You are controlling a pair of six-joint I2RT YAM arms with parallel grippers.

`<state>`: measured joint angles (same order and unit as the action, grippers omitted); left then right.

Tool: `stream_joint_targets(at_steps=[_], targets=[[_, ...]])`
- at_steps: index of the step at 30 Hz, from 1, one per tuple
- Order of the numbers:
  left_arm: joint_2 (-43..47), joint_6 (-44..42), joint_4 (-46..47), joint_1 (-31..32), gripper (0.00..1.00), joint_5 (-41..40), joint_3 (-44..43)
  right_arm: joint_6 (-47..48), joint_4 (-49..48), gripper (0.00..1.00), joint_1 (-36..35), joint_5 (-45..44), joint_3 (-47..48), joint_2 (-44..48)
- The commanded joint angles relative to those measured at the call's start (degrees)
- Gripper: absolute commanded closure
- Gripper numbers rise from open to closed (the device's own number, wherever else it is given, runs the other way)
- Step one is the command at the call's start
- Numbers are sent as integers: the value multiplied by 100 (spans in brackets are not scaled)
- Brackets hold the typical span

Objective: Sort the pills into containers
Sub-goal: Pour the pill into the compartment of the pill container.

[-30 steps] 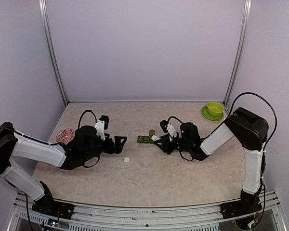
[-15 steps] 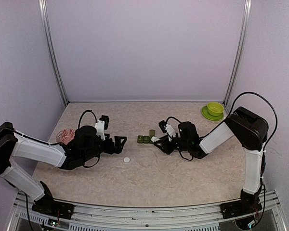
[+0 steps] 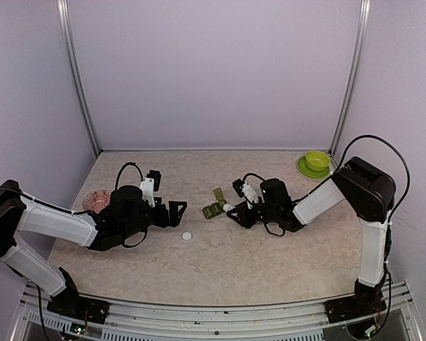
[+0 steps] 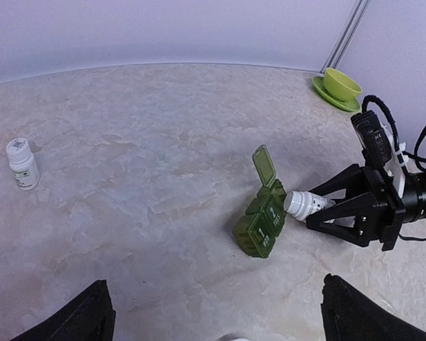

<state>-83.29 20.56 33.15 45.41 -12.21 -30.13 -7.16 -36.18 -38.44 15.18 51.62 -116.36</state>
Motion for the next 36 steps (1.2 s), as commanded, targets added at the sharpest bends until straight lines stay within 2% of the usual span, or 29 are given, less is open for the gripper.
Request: stream_joint_targets(at_steps=[1, 15, 36], targets=[[64, 11, 175, -32, 1, 55, 51, 13, 247, 78, 55, -30, 172, 196], [51, 10, 183, -32, 1, 67, 45, 56, 560, 78, 56, -57, 377, 274], [12, 32, 205, -32, 1, 110, 42, 182, 1750, 77, 56, -104, 951, 309]])
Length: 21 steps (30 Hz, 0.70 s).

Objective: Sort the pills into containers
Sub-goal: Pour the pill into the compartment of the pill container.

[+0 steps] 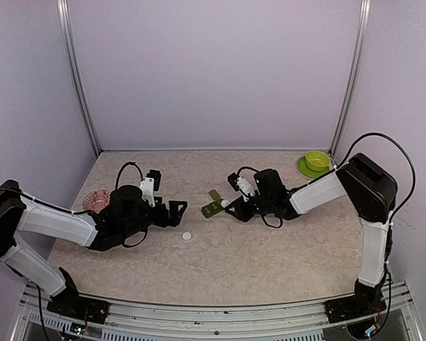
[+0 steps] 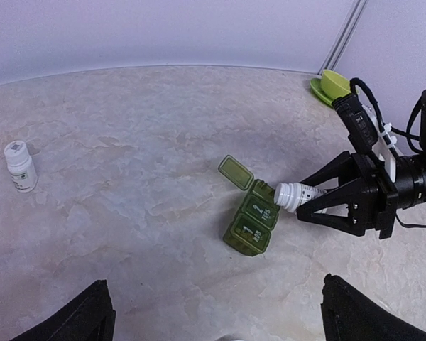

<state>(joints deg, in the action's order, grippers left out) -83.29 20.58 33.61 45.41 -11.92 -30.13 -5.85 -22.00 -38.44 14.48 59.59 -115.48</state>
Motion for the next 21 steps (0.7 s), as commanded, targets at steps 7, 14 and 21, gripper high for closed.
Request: stream_joint_targets(at_steps=[7, 14, 21], targets=[[2, 25, 164, -32, 1, 76, 37, 66, 664, 77, 56, -70, 349, 228], [-16, 25, 164, -32, 1, 94, 29, 56, 791, 77, 55, -51, 407, 299], [-12, 25, 168, -31, 1, 94, 29, 66, 986, 77, 55, -59, 536, 267]])
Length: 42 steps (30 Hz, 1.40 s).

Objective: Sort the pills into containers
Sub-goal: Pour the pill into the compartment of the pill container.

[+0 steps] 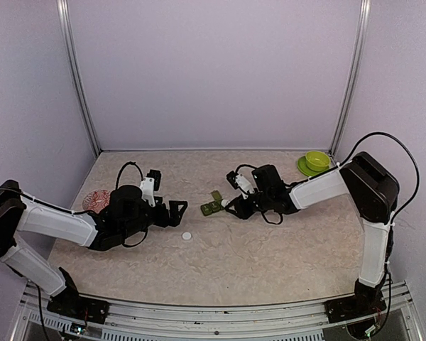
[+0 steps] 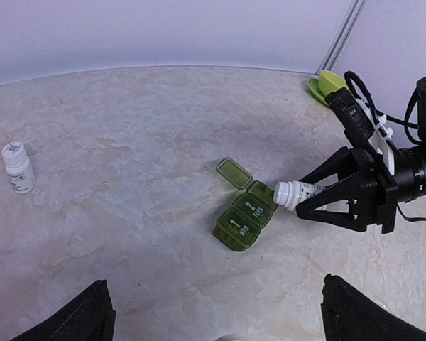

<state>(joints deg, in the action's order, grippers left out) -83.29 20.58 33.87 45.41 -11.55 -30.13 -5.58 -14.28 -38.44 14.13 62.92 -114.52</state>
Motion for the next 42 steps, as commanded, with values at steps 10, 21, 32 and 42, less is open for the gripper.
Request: stream_joint_targets(at_steps=[10, 21, 32, 42], targets=[[-5, 25, 133, -32, 1, 44, 31, 93, 579, 76, 55, -17, 438, 75], [12, 16, 129, -32, 1, 39, 40, 127, 819, 76, 55, 39, 596, -26], [14, 17, 129, -32, 1, 39, 40, 148, 1185, 76, 58, 39, 800, -120], [21, 8, 127, -32, 1, 32, 41, 145, 1514, 76, 55, 34, 1031, -258]])
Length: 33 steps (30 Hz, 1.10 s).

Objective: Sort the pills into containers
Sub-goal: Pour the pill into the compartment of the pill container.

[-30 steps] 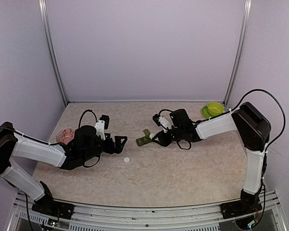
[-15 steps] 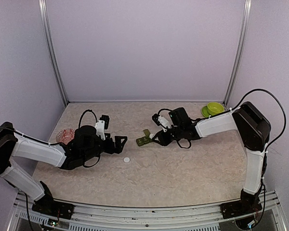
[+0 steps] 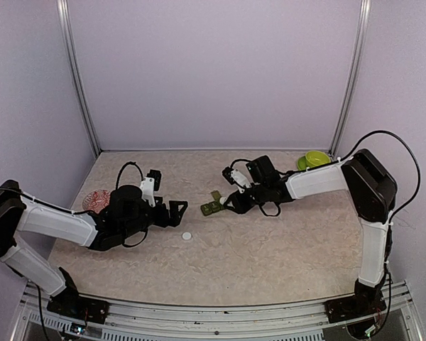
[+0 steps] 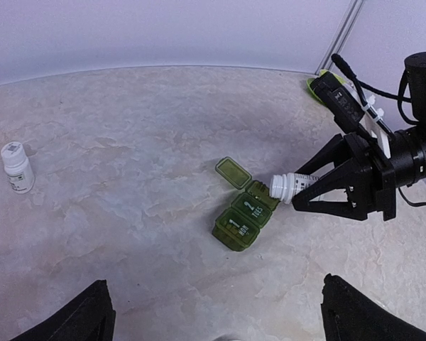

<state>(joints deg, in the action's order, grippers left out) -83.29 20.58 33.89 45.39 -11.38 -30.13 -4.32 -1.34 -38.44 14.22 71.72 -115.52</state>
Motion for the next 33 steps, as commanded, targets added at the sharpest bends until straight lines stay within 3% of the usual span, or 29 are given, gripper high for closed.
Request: stream_joint_targets(at_steps=[1, 33], targets=[[16, 8, 119, -30, 1, 13, 37, 19, 252, 76, 55, 28, 174, -175], [31, 21, 127, -31, 1, 12, 45, 35, 1008, 75, 47, 4, 629, -137]])
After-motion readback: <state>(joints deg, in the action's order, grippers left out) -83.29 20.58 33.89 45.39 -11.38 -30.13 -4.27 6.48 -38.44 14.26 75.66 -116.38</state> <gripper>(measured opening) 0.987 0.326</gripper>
